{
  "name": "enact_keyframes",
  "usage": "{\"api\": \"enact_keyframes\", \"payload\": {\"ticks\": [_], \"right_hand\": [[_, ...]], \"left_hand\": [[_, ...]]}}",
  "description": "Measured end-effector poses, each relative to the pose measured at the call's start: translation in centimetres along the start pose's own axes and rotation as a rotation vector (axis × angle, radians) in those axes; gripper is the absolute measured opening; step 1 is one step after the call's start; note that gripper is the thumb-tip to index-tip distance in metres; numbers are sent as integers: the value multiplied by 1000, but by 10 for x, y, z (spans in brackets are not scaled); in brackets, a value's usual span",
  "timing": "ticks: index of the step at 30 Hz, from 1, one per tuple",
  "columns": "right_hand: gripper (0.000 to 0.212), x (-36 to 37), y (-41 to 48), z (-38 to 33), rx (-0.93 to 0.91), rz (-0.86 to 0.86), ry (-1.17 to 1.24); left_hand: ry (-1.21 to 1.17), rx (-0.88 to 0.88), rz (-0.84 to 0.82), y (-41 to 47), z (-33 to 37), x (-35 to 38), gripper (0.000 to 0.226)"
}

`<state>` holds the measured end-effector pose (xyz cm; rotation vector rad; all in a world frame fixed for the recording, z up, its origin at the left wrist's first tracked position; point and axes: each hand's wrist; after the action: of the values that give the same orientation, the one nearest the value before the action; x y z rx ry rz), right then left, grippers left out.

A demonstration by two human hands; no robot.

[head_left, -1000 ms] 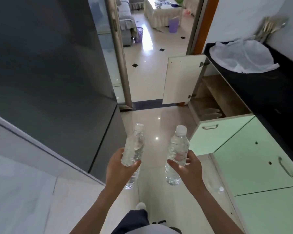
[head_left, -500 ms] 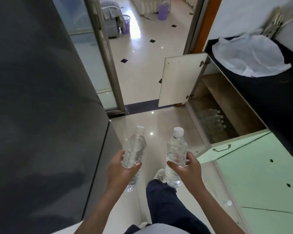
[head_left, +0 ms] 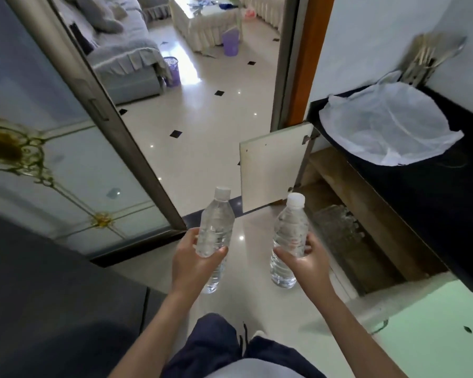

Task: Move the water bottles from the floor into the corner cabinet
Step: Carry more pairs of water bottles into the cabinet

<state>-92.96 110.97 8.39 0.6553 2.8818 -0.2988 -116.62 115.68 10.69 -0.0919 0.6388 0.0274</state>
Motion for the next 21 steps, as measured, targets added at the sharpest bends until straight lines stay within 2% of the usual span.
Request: {"api": "enact_keyframes", "payload": {"ticks": [6, 13, 21], "right_hand": [[43, -3, 46, 19, 180, 256, 69], [31, 0, 96, 13, 334, 650, 98], [38, -7, 121, 24, 491, 985, 172]], "left_hand": [[52, 68, -238, 98, 13, 52, 42], [184, 226, -610, 203, 62, 121, 33], [348, 420, -892, 267, 107, 200, 38]]}}
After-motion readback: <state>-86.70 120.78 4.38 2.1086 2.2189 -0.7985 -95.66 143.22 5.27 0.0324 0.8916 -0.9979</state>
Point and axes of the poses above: each hand's wrist, its own y-axis towards the middle knuckle, its own x-axis out of the palm, z = x × y, and after that the axes turned 5 degrees about y, right-handed
